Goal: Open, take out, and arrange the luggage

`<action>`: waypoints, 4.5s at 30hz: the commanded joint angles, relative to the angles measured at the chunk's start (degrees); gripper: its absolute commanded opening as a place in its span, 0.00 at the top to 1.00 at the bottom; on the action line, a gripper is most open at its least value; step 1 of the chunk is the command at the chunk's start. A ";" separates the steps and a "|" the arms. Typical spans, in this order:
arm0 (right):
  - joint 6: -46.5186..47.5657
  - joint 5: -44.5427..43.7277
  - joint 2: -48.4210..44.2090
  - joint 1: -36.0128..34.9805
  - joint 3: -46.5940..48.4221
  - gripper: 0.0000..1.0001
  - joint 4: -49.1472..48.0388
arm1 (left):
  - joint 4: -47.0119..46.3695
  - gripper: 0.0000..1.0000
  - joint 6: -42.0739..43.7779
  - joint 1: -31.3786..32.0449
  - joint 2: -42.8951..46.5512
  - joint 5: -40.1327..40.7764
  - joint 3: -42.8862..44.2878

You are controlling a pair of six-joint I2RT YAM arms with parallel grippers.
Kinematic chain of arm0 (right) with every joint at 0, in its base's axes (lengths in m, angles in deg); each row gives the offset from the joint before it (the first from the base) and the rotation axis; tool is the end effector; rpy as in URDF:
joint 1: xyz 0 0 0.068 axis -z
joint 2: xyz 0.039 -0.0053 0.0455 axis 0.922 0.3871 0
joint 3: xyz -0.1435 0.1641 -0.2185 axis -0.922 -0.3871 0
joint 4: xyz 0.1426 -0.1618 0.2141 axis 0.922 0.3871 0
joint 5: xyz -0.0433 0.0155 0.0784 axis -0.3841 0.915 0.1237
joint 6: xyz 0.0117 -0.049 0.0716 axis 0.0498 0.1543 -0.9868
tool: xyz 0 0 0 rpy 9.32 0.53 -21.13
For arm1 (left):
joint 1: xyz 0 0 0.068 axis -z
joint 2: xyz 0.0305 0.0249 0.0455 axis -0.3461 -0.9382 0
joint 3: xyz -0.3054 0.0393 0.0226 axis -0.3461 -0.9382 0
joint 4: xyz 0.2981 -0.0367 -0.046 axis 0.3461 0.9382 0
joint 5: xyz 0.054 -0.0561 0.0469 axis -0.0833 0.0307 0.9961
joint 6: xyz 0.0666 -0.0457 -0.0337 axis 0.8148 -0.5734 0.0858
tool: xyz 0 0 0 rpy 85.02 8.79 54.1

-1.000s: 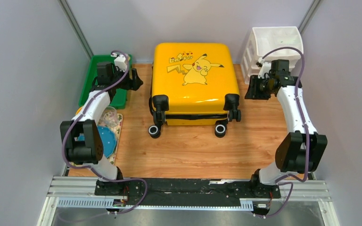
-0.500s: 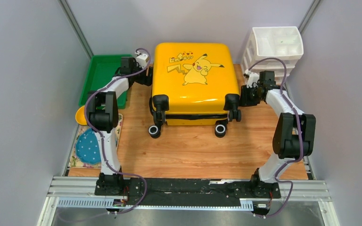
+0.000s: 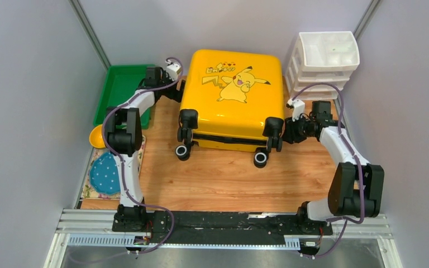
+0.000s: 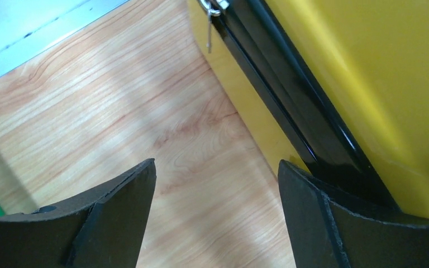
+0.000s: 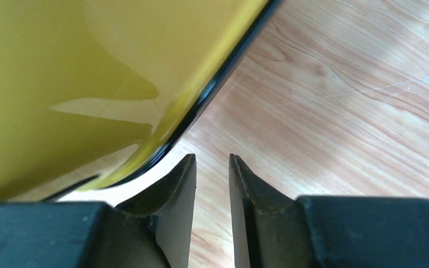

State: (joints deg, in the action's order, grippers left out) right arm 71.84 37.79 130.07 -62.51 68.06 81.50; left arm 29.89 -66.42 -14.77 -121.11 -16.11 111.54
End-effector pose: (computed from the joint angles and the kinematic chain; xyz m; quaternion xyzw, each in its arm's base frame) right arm 0.3418 0.0128 0.2105 -0.2353 0.9029 0.1919 0.3043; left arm 0.5845 -0.0962 0.1855 0.2629 0.8203 -0.2041 0.4650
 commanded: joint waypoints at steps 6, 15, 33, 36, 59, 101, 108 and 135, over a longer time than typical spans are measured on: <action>-0.44 3.96 -5.72 -17.27 -5.23 0.67 -6.33 | 9.97 0.10 -7.57 -4.51 20.89 7.46 0.95; -6.86 5.27 -15.09 -33.09 -8.04 0.64 -6.87 | 6.82 0.12 -5.98 -4.60 28.76 1.59 -13.14; 5.43 -3.16 -16.02 -10.16 -2.77 0.64 0.70 | -9.53 0.18 -5.90 -3.02 -5.76 6.52 16.47; 11.03 -0.20 -13.82 -8.32 -3.82 0.67 -1.33 | -11.79 0.20 -3.44 -1.35 -9.74 2.65 18.43; 45.71 18.98 -18.72 4.44 -15.95 0.63 4.13 | -26.13 0.17 -26.26 8.60 -6.71 -28.69 9.28; -5.19 -5.35 -4.71 2.06 20.33 0.39 -3.34 | 17.97 0.07 -19.08 -9.52 61.88 9.67 -35.02; -10.90 -11.76 9.38 -0.83 27.64 0.43 -15.73 | 19.84 0.09 -22.58 -9.61 63.99 5.36 -44.48; -0.09 -8.87 -1.22 -5.15 4.27 0.70 -8.71 | 7.70 0.18 -14.59 5.69 25.42 2.82 -19.91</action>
State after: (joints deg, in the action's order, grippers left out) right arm 71.71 23.52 135.67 -65.25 74.03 69.00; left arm 47.33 -80.06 -14.10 -90.03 -7.71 84.74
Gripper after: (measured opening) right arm 0.294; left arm 0.830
